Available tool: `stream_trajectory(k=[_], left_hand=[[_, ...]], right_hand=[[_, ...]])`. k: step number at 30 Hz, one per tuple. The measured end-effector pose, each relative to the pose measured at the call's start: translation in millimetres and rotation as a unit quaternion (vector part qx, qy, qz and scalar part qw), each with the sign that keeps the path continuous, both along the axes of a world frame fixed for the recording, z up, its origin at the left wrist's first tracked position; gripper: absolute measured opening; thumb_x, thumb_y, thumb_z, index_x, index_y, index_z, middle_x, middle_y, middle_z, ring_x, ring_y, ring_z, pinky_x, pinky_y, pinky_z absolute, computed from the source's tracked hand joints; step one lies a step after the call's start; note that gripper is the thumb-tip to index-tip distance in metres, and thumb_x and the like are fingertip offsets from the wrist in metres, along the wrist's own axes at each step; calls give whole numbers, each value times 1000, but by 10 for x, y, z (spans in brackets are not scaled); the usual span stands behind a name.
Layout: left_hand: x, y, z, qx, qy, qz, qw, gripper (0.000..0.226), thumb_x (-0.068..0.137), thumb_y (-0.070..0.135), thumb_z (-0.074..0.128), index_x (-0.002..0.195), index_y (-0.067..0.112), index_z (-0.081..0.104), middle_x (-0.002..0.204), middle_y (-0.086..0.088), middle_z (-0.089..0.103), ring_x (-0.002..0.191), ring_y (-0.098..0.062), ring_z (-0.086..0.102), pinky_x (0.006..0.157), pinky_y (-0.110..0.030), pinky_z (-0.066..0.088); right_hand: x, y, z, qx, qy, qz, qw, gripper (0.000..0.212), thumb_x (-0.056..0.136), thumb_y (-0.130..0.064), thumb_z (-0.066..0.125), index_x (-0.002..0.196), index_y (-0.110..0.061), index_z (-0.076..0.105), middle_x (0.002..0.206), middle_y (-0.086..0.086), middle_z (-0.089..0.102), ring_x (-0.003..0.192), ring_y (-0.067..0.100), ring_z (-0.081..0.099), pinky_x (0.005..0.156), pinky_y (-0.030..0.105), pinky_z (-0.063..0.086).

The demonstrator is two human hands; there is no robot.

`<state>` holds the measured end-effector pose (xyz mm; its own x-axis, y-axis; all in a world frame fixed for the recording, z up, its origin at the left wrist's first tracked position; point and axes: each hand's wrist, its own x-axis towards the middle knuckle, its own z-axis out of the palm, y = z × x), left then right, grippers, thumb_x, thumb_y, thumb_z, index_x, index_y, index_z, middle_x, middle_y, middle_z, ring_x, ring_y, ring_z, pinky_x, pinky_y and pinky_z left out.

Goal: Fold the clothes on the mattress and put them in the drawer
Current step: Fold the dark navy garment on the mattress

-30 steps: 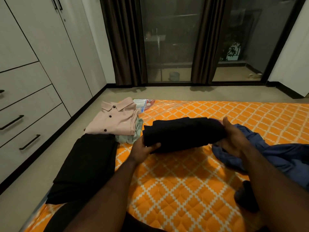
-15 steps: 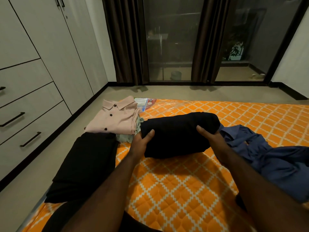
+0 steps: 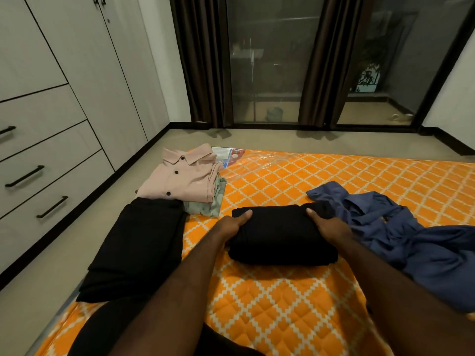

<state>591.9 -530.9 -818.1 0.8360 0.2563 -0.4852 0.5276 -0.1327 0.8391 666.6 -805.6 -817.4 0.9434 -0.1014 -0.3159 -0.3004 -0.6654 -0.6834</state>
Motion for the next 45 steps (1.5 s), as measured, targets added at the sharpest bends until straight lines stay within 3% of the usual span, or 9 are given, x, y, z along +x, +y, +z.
stream_trajectory(k=[4,7,9,14,21,25,30,40,45], left_hand=[[-23,-75,53,298,-37,25,953,97,78,83,57,136,5,48,130,-16,60,114,-34,60,83,-41,51],[-56,-251,234,533,-162,-2,830,68,93,54,62,144,13,41,138,-14,50,122,-33,53,90,-43,50],[-45,-472,299,571,-265,-64,774,55,98,37,60,145,12,45,142,-14,51,127,-33,50,98,-44,46],[-80,-745,-2,524,-169,-142,822,69,100,49,14,157,14,32,165,-9,27,155,-30,14,124,-47,14],[-37,-738,-4,502,-93,-108,853,71,101,59,26,161,22,20,170,-8,6,156,-32,-3,125,-54,2],[-29,-721,18,432,-8,-50,901,87,92,77,30,161,28,9,169,-6,-8,155,-32,-13,114,-74,12],[39,-596,42,297,87,50,950,97,83,85,41,160,35,7,166,-16,4,148,-51,13,109,-70,30],[138,-393,-88,275,-3,42,960,97,76,83,54,152,28,31,144,-16,42,125,-39,51,99,-47,50],[117,-205,-94,335,-237,-44,911,58,90,57,63,138,24,53,132,-2,55,120,-18,55,99,-36,48]], right_hand=[[-38,10,40,-93,-151,-57,983,96,80,-66,73,146,-9,33,139,23,52,124,47,54,86,51,51],[2,97,204,-259,-388,102,879,59,87,-36,71,137,-13,48,134,16,55,124,40,53,87,49,53],[-12,289,242,-220,-388,228,865,42,97,-30,59,136,-16,57,139,10,57,138,38,45,102,51,46],[-191,558,31,-245,-259,332,874,51,110,-47,26,158,-32,32,166,-3,29,157,23,12,125,48,11],[-28,510,-51,-250,-166,320,899,66,103,-67,19,162,-37,17,170,6,17,157,28,9,125,49,8],[67,419,-81,-270,-128,278,913,81,93,-81,12,161,-38,19,171,4,13,158,26,1,124,55,0],[118,426,-113,-258,-111,286,916,85,91,-84,9,160,-37,24,169,1,22,157,27,7,124,57,3],[147,449,-19,-303,-107,303,897,95,84,-89,4,149,-33,43,141,9,60,134,34,50,112,57,30],[146,394,108,-305,-16,316,898,111,71,-102,13,140,-27,56,137,10,63,116,30,63,95,42,49]])
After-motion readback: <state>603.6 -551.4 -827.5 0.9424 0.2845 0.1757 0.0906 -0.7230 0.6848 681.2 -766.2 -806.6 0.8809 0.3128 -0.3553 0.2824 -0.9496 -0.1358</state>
